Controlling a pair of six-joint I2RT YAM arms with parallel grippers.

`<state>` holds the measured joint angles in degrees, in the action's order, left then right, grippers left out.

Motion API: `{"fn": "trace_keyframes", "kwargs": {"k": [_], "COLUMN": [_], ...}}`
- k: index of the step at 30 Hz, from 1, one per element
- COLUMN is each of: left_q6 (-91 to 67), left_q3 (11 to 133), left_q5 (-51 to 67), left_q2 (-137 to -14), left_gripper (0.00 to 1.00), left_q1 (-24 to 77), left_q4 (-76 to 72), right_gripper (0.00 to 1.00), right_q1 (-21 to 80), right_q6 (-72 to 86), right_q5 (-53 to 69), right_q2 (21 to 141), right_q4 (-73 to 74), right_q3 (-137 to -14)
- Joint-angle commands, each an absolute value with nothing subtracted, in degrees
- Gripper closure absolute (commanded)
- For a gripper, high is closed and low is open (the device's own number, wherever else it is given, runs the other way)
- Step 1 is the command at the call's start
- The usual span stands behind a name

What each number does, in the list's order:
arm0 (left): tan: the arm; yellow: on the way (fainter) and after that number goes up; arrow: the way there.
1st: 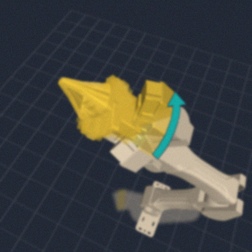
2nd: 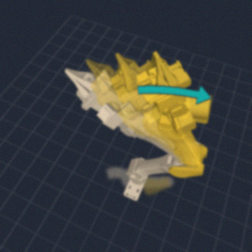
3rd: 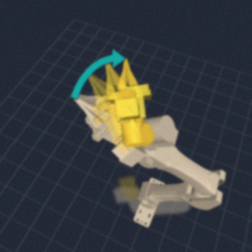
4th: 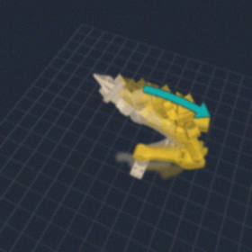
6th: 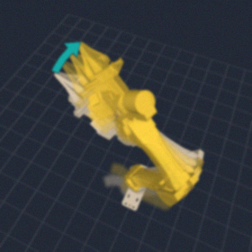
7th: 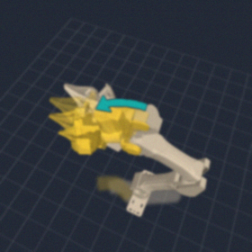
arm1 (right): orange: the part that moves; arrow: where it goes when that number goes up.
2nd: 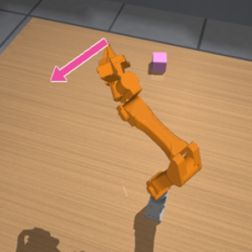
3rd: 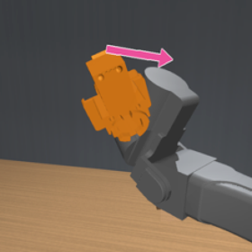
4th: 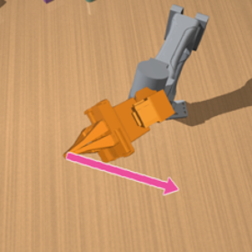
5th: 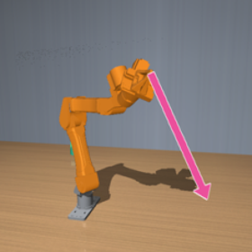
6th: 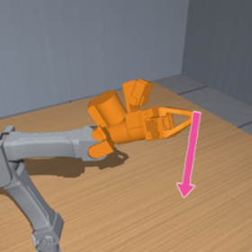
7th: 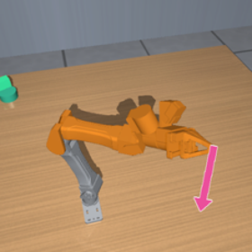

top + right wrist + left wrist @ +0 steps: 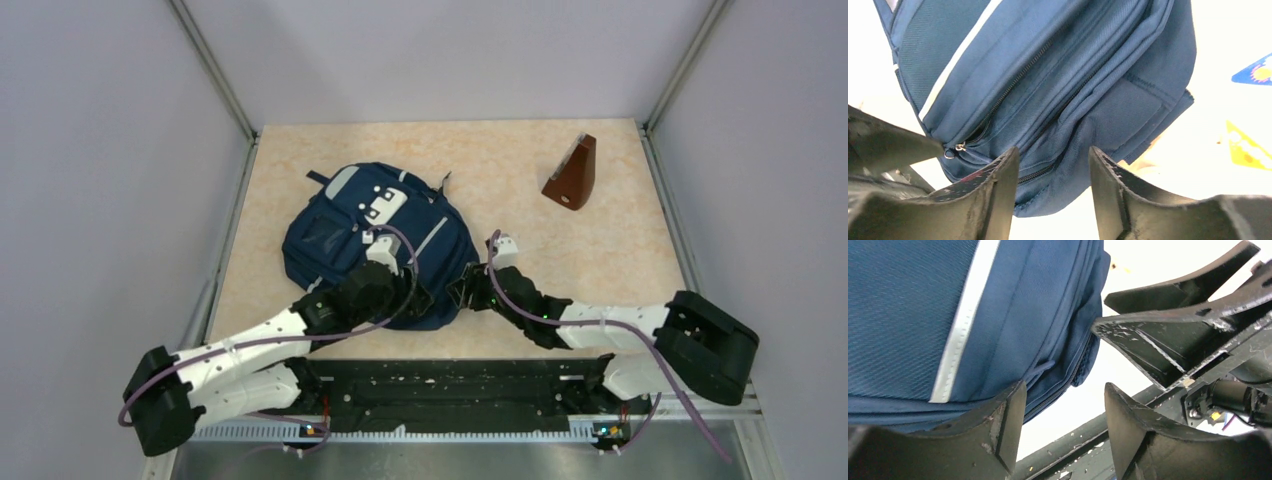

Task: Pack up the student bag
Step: Zip the student bag at the center of the board.

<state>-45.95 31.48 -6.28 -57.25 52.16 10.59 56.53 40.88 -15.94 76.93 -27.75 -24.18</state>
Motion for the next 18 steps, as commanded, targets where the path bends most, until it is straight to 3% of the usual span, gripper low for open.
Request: {"fn": "trace_keyframes", "kwargs": {"k": [1, 5, 10, 18], "left_q6": [-43.19, -41.54, -40.52, -41.99], "left_q3": [33.34, 34.89, 34.17, 31.93], "left_q5": [-14.16, -16.95, -10.51, -12.62], "left_q2": [-50.33, -45.24, -43.08, -41.71], "left_gripper": [0.33, 0.24, 0.22, 0.21], "left_q1": [51.66, 49.31, 42.18, 38.56], "left_q4": [16.45, 23.87, 23.70, 20.39], "right_gripper": [0.44, 0.41, 0.41, 0.43], "right_q1": [57.50, 57.51, 57.91, 65.35], "right_q6": [34.40, 29.06, 25.15, 18.53], "right_q5": [-20.27, -20.09, -13.58, -15.35], "right_q2": [68.00, 60.31, 56.34, 63.99], "right_q4": [-19.05, -13.13, -15.46, -20.64], "right_q3": [-26.64, -27.00, -25.96, -29.42]}}
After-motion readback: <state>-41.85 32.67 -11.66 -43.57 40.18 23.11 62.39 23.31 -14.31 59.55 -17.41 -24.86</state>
